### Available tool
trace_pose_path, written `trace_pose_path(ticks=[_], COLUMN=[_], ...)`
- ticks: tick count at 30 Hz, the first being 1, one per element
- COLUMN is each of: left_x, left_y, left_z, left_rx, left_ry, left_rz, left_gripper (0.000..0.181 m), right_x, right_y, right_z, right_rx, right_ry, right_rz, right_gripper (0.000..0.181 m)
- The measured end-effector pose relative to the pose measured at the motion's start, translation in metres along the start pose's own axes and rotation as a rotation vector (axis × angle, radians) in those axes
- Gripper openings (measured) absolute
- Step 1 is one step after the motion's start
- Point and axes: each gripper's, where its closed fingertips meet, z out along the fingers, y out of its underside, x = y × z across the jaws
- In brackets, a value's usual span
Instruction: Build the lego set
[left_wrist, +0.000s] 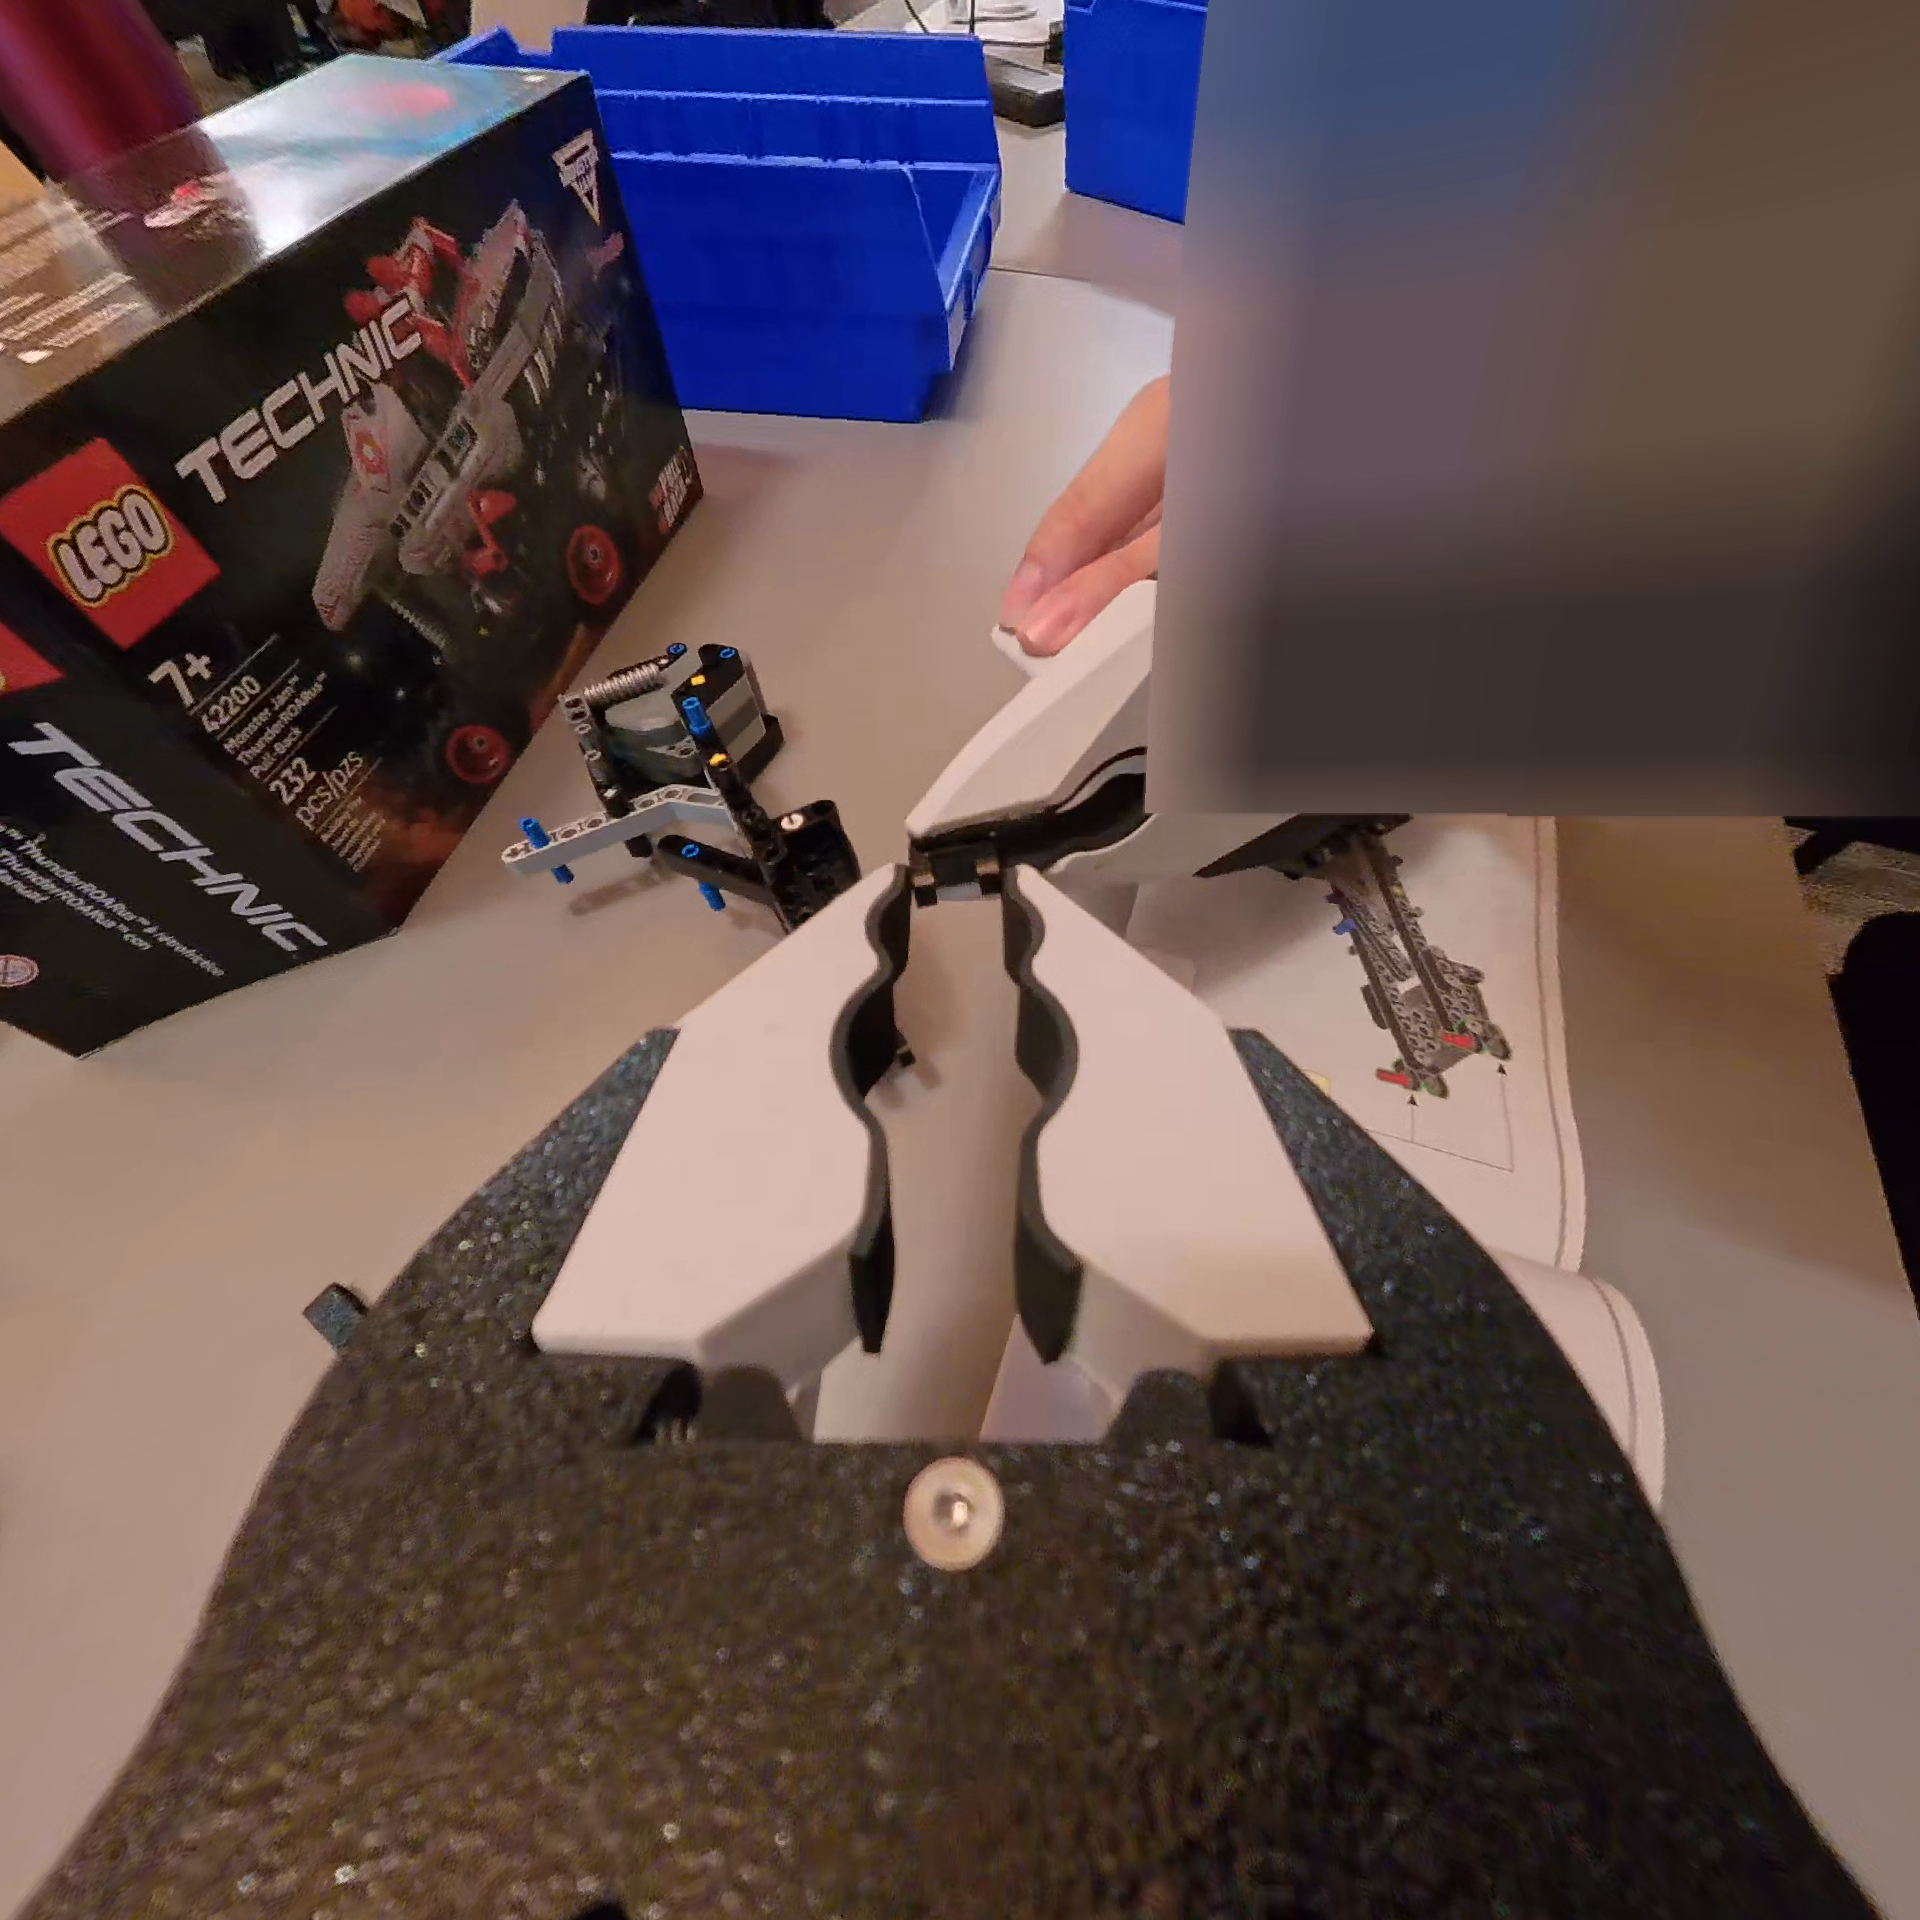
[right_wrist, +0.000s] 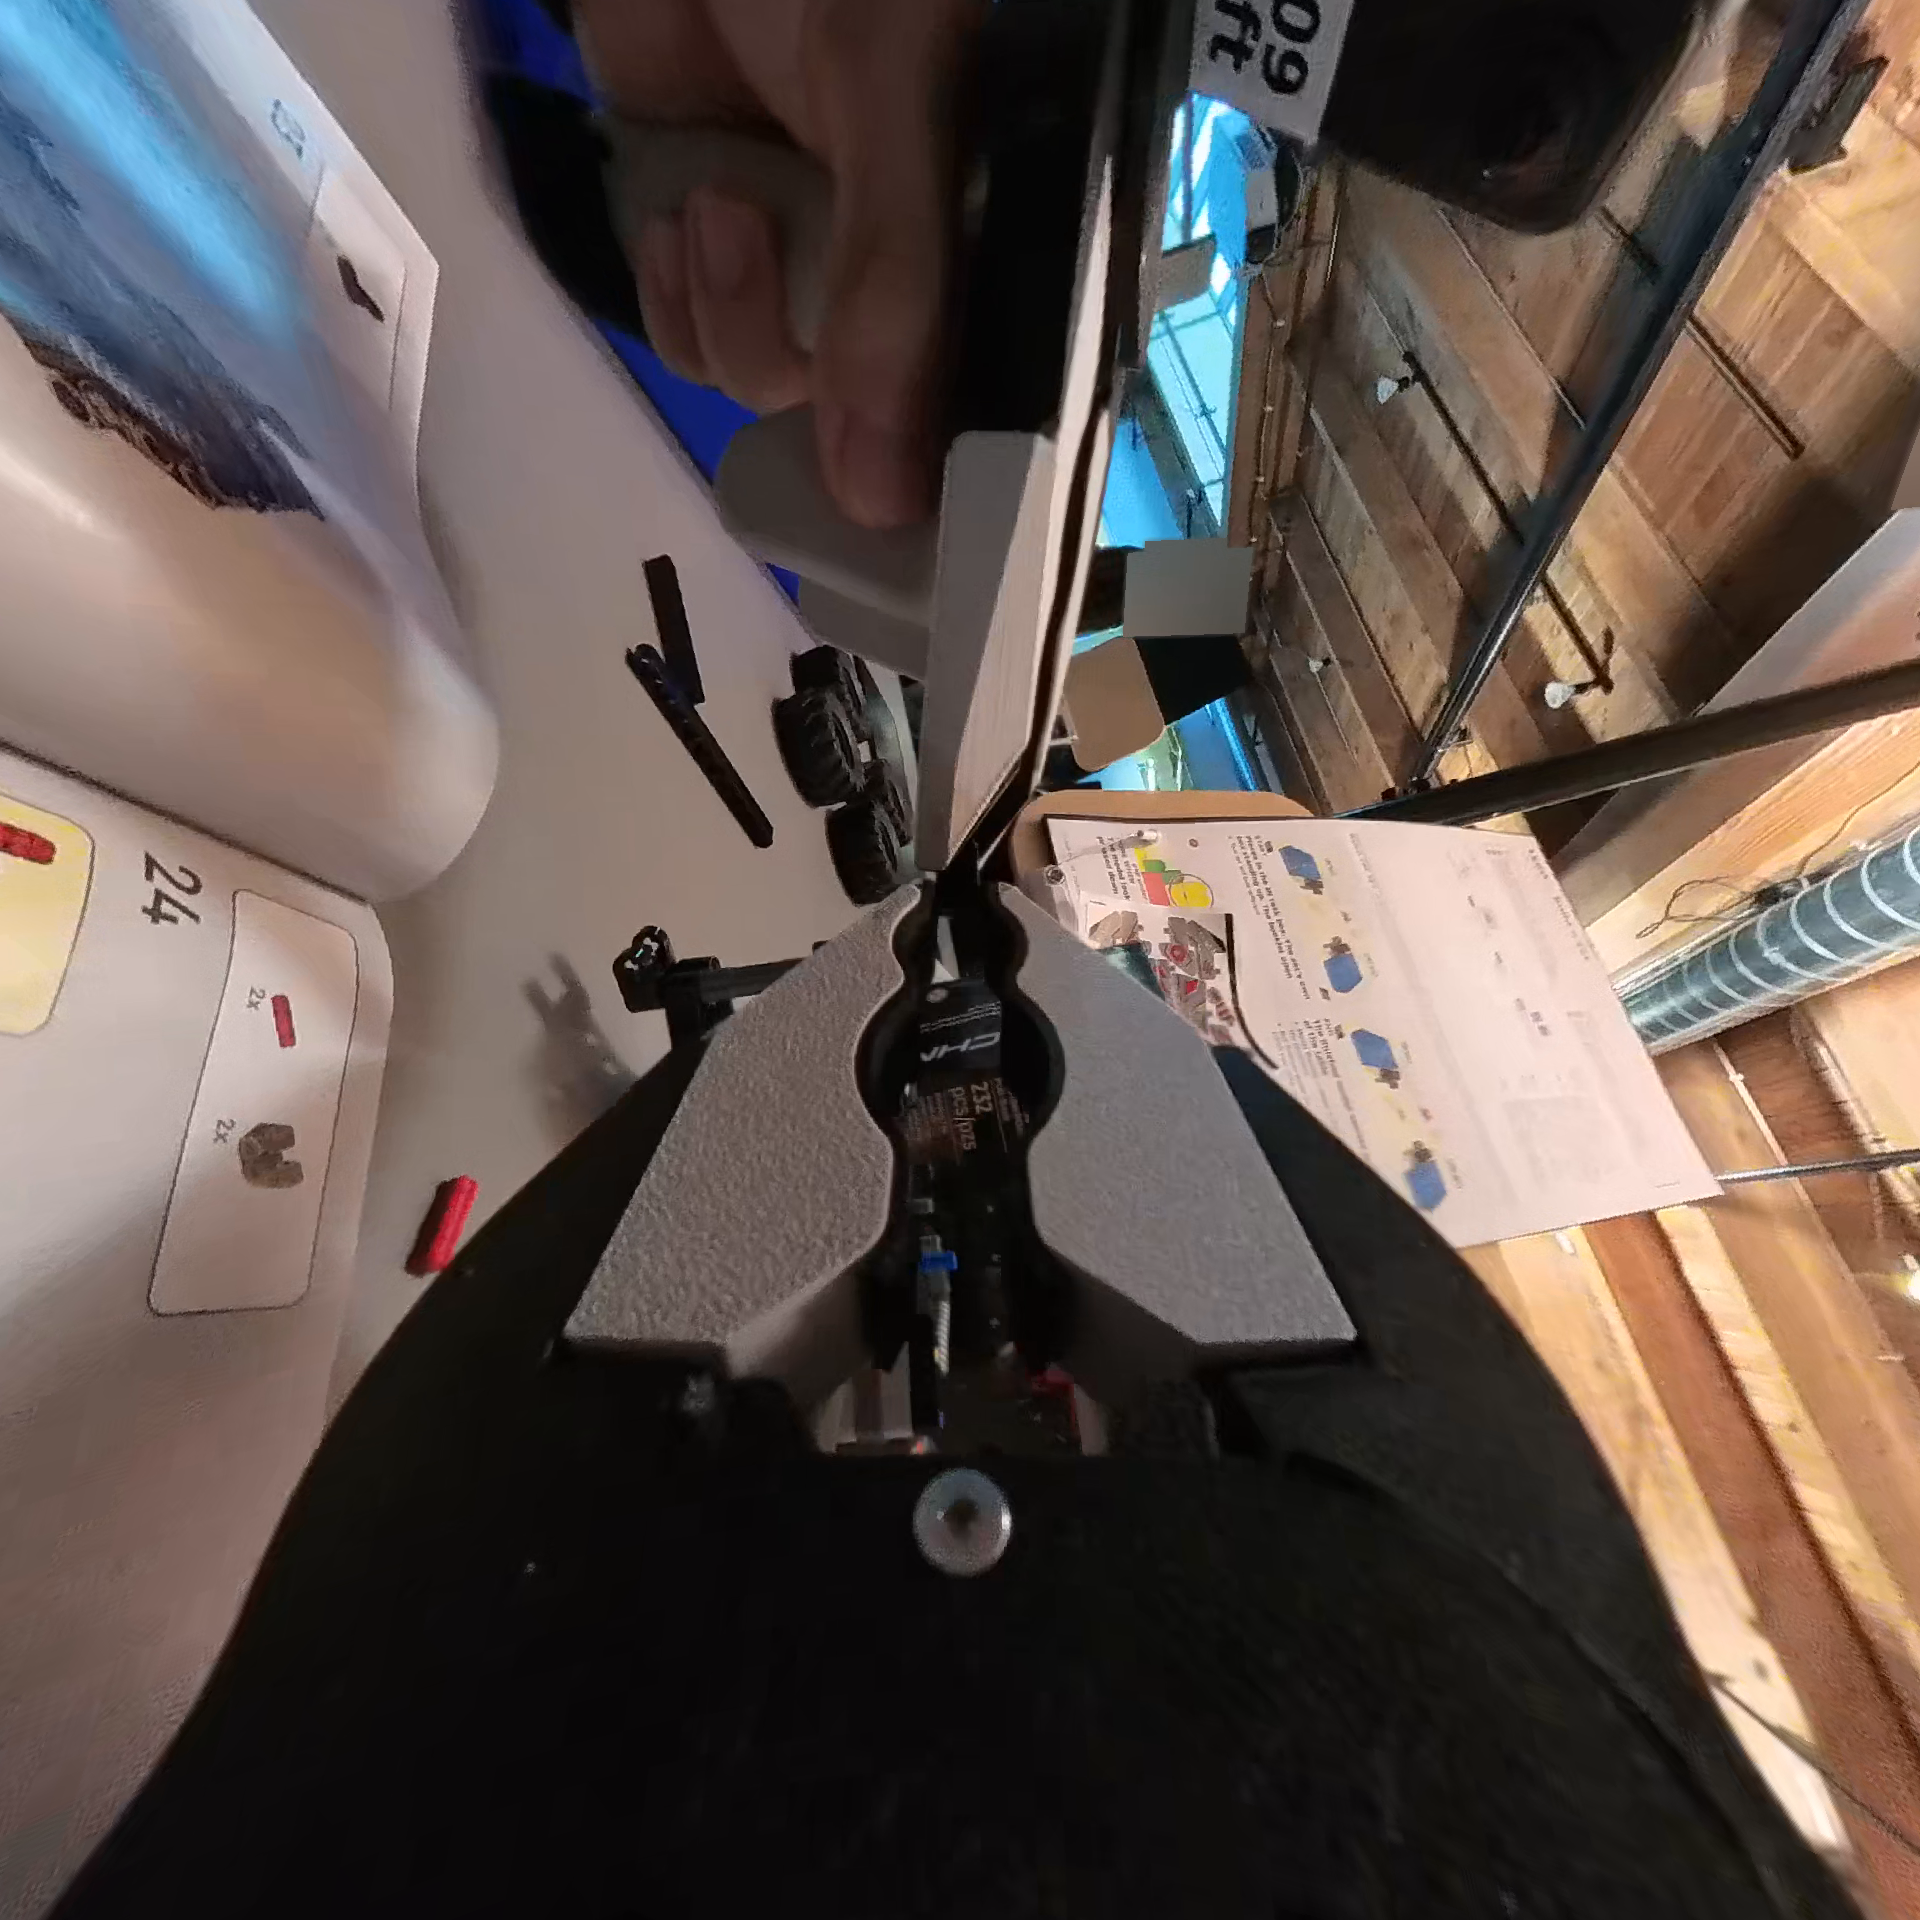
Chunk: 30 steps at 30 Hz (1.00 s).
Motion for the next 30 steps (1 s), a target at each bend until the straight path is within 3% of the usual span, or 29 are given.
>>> trace_pose_path(ticks=[8, 13, 17, 24, 30], left_x=[-0.008, -0.032, -0.033, -0.029, -0.029], left_y=[-0.005, 0.001, 0.006, 0.014, 0.017], left_z=[0.001, -0.008, -0.003, 0.008, 0.01], left_rx=[0.033, 0.041, 0.067, 0.034, 0.012], left_ry=[-0.063, -0.206, -0.227, -0.247, -0.25], left_rz=[-0.021, -0.055, -0.092, -0.1, -0.116], left_gripper=[0.014, 0.014, 0.014, 0.014, 0.014], right_x=[0.006, -0.003, -0.021, -0.019, -0.019], right_y=[0.005, 0.018, 0.034, 0.037, 0.037], right_z=[0.003, 0.004, 0.008, 0.019, 0.02], right_rx=[0.01, -0.013, -0.095, -0.138, -0.141], right_ry=[0.049, -0.044, -0.123, -0.054, -0.039], right_rz=[0.062, 0.157, 0.074, -0.058, -0.099], right_gripper=[0.006, 0.037, 0.053, 0.053, 0.039])
